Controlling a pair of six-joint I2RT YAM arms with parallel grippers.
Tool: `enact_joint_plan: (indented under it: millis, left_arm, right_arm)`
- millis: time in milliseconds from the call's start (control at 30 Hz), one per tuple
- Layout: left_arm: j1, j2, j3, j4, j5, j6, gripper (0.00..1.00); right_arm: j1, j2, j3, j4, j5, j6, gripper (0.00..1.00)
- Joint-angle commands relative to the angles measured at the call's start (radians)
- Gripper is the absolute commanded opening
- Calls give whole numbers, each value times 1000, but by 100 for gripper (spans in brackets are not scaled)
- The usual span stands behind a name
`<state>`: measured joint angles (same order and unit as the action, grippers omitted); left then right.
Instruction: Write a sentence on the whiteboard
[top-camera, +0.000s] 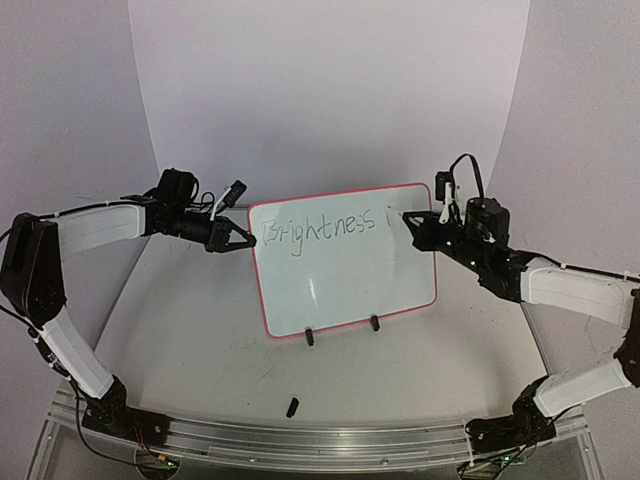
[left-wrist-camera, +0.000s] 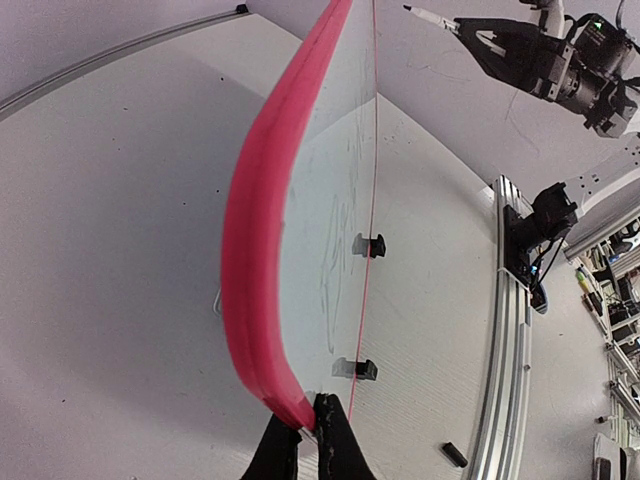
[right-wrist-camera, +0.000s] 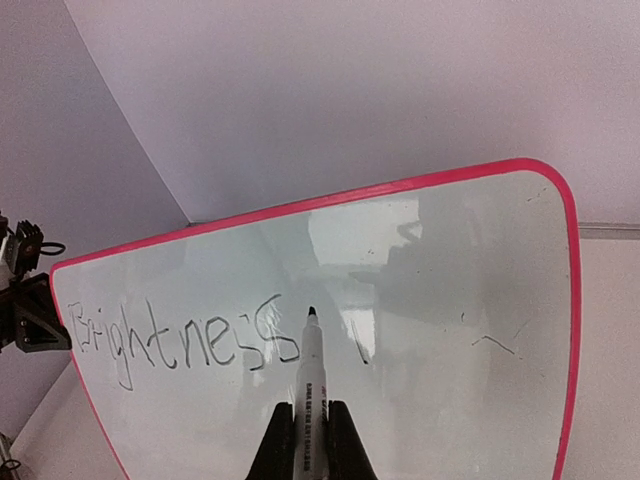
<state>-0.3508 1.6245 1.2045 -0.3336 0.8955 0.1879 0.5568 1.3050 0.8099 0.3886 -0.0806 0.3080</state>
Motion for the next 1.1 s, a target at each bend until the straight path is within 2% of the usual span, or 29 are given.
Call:
enact_joint_plan:
  millis: [0,500,833,1067]
  left_arm:
    - [-18,15,17,-18,-68,112,0]
    - [-18,21,20,-17,-68,111,0]
    - [-18,24,20,-17,-68,112,0]
    - [-18,25,19,-17,-69,111,0]
  right_arm:
    - [2,53,77,16,5,-31,0]
    - [2,139,120,-16,79,-25,0]
    - [2,-10,35,-22,127,-29,0]
    - [2,-17,-10,-45,141,-10,0]
